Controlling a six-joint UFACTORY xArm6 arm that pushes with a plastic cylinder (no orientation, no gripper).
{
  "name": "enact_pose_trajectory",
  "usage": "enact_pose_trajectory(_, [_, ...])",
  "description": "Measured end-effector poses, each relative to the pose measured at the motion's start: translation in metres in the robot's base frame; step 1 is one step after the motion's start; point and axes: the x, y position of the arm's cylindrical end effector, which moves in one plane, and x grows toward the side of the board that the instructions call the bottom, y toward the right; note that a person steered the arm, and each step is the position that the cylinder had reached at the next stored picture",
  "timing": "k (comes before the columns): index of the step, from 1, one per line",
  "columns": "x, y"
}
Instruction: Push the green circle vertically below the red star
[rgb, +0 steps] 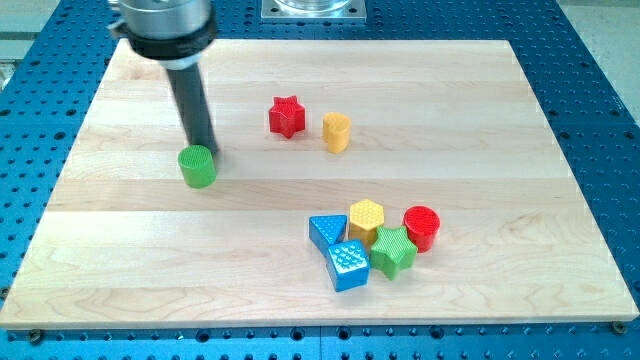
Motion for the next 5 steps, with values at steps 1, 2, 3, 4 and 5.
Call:
enact_pose_trajectory(1, [0.035,0.004])
enact_pose_trajectory(2, [0.049,0.094])
enact_pose_trajectory(3, [0.068,0.137])
enact_pose_trajectory(4, [0.077,0.138])
enact_pose_trajectory(5, [0.082,0.103])
